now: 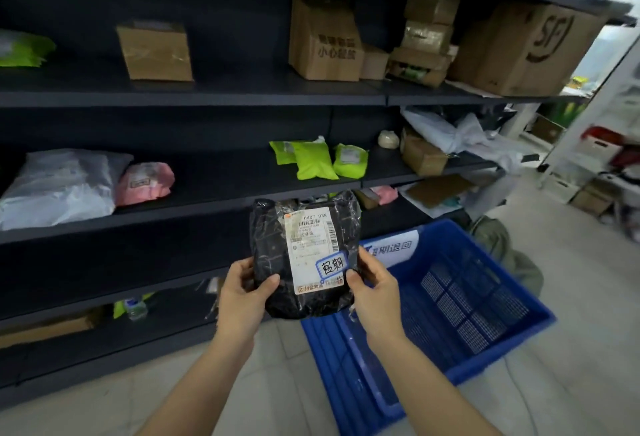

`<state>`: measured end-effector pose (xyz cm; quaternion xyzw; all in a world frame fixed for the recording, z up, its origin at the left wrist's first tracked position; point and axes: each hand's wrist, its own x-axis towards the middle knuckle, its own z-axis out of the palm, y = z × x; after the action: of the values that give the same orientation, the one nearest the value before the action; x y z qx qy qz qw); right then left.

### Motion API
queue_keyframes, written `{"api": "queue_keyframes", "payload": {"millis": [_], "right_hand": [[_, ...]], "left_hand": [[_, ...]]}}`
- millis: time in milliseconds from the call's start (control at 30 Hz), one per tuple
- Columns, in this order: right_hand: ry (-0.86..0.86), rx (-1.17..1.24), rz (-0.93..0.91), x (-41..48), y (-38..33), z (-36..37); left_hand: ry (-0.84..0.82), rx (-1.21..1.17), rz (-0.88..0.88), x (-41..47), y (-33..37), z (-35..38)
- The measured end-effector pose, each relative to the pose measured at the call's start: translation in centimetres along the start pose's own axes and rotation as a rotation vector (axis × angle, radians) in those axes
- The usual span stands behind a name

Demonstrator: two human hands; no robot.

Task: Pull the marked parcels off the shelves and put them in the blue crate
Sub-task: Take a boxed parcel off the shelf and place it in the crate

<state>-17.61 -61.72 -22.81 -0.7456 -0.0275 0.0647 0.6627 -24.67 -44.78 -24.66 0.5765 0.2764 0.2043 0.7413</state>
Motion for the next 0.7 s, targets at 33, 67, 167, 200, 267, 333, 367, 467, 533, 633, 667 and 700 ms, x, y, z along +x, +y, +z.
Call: {"api": "queue_keyframes", "payload": {"millis": [33,67,167,200,267,333,367,467,533,633,667,700], "right_hand": [[-0.009,-0.011,0.023,0.4,0.8,-1.6],[-0.02,-0.024,0.048,0.9,1.6,-3.1],[-0.048,-0.074,0.101,3.0,4.0,-7.3],[-0.048,-0.087,0.116,3.7,4.6,-8.5],[-0.048,-0.113,0.14,5.2,5.7,-10.6],[-0.053,-0.141,0.162,6.9,6.8,-12.2],[-0.059,-0.151,0.176,7.8,7.3,-12.9],[-0.084,-0.165,0.207,11.4,9.1,-14.6],[-0.098,-0.173,0.229,14.2,10.4,-15.5],[-0.098,-0.192,0.269,18.7,12.9,-16.3],[-0.102,-0.203,0.285,20.1,13.7,-16.5],[-0.105,-0.213,0.301,21.4,14.5,-16.8]], "left_hand": [[0.01,-0.002,-0.013,-0.4,-1.2,1.4],[0.019,-0.006,-0.031,-0.8,-2.3,2.8],[0.042,-0.039,-0.098,-1.8,-5.6,7.1],[0.049,-0.048,-0.116,-1.9,-6.5,8.4],[0.059,-0.055,-0.158,-1.8,-8.0,11.0],[0.072,-0.049,-0.202,-1.2,-9.5,13.2],[0.079,-0.044,-0.223,-0.5,-10.3,14.2],[0.097,-0.012,-0.273,1.8,-12.7,17.1],[0.108,0.012,-0.291,3.6,-14.4,19.0],[0.119,0.037,-0.313,6.7,-16.8,21.8],[0.121,0.052,-0.322,7.6,-17.6,22.6],[0.121,0.067,-0.331,8.5,-18.4,23.4]]}}
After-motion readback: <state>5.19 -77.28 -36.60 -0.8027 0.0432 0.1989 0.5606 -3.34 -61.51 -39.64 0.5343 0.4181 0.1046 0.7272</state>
